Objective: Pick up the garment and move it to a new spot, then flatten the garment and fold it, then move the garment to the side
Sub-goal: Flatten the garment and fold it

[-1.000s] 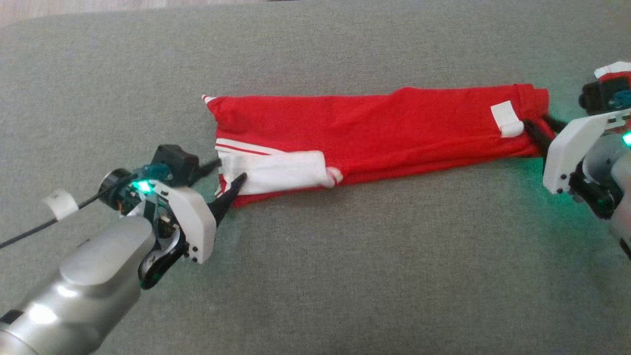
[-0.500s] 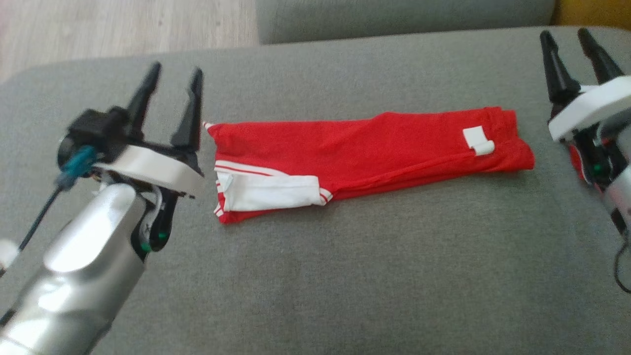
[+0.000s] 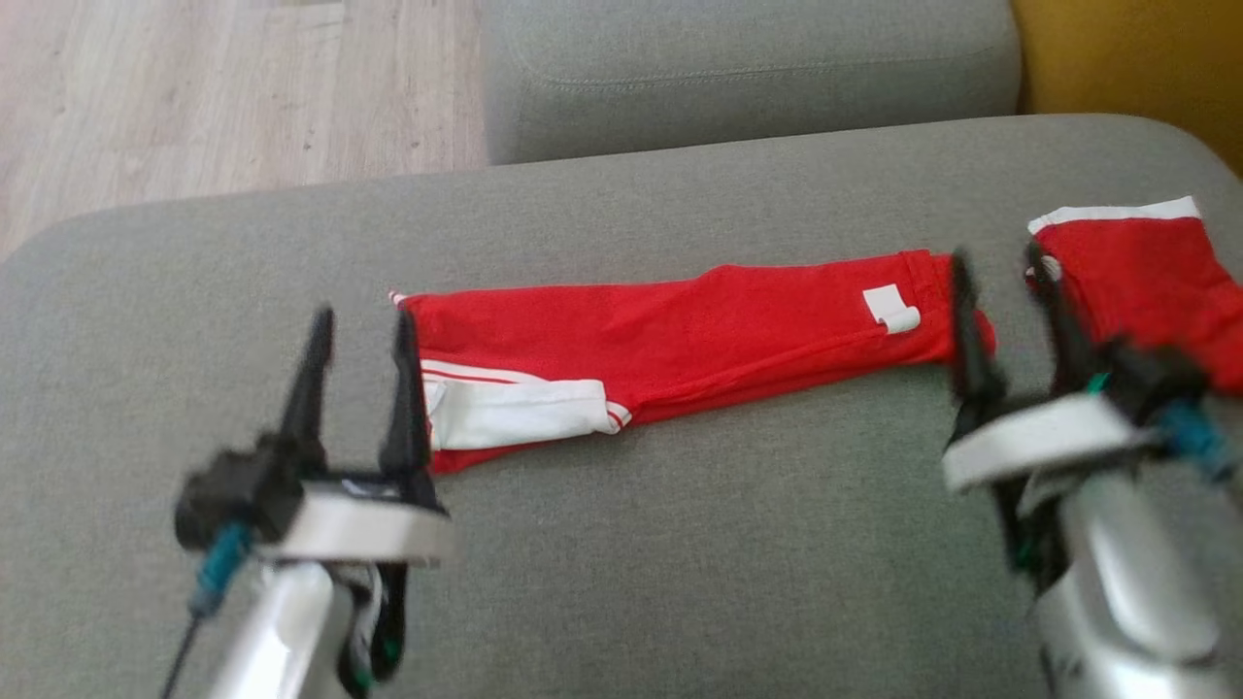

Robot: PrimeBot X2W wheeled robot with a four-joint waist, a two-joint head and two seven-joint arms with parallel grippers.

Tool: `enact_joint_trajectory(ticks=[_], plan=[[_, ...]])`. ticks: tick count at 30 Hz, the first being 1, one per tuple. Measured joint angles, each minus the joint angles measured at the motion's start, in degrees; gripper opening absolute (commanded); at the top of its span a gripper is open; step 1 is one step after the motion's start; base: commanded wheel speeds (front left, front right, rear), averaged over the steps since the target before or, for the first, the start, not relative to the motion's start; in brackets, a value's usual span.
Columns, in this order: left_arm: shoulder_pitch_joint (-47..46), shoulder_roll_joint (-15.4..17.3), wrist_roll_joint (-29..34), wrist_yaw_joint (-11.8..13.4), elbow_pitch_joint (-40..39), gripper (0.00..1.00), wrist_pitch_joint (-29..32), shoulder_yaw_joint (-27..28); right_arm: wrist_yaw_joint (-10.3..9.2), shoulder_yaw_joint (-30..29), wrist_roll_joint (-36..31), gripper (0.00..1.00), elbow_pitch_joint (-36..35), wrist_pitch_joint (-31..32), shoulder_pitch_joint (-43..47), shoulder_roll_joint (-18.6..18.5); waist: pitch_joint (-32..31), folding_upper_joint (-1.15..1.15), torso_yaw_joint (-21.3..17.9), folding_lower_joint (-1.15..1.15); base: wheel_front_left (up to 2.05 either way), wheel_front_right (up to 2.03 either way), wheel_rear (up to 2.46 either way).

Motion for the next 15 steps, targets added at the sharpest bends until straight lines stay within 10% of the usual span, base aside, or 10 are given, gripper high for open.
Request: enact_joint_trajectory(ticks=[15], plan=[[3.7, -7.1, 8.4, -8.4, 5.4, 1.00, 0.0, 10.0, 0.00, -5.3, -4.6, 1.00, -0.3, 0.0, 2.8, 3.2, 3.8, 0.00, 0.8, 0.02, 0.00, 0.00, 0.00]])
